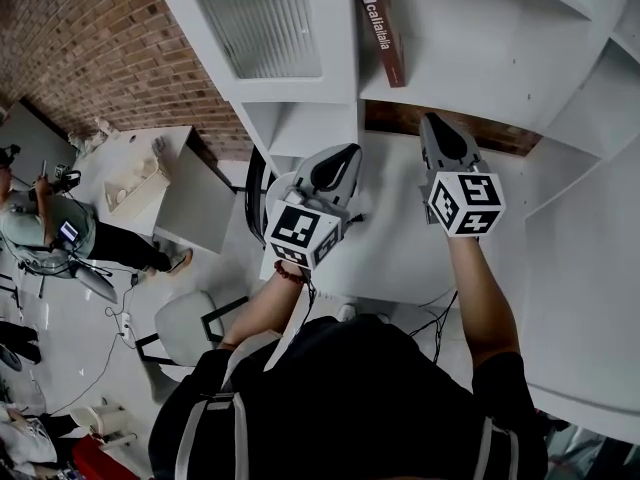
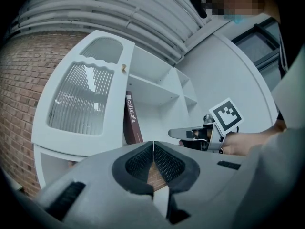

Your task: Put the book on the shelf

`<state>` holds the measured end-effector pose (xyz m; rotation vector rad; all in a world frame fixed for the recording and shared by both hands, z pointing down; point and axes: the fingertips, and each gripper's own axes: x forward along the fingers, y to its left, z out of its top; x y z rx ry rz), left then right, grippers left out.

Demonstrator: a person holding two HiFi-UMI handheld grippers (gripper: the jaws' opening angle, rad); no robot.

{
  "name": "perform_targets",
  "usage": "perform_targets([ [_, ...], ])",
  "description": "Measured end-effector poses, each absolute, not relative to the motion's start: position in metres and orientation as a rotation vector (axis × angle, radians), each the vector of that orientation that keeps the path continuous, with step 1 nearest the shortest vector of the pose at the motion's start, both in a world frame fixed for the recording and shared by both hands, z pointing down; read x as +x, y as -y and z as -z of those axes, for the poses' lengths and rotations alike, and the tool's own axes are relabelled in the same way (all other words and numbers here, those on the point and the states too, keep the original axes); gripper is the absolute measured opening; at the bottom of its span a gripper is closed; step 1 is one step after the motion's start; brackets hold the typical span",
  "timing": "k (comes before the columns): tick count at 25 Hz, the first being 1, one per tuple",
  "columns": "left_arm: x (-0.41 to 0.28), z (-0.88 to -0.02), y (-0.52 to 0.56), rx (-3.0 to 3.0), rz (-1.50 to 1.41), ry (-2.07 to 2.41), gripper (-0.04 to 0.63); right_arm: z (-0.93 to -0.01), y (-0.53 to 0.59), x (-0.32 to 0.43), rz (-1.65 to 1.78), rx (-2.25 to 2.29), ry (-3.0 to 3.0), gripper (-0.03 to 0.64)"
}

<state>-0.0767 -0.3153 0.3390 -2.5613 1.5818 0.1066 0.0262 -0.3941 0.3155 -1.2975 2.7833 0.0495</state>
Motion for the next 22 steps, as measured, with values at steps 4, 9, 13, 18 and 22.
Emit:
perform_targets([
  [4, -0.073, -0.352, 0.310, -2.595, -0.061, -1.573, 0.020, -0.337, 0.384, 0.034, -0.007, -1.303, -2.789, 0.044],
  [9, -0.061, -0.382, 0.303, -2.678, -0.042, -1.558, 0.020, -0.367, 0.378, 0.043, 0.095, -1.303, -2.789, 0.044],
  [13, -0.056, -0.398, 0.301, -2.709, -0.054, -1.568, 0.020, -0.386, 0.374, 0.051, 0.141, -1.318, -2.786, 0.044],
  [18, -0.065, -0.408, 0.299, -2.698, -0.082, -1.633, 0.020, -0.404, 0.352, 0.063, 0.150, -1.335, -2.786, 0.044],
  [22, -0.064, -0.413, 0.294, -2.706, -0.093, -1.615, 0.020, -0.416, 0.332, 0.067, 0.149, -1.302, -2.798, 0.044],
])
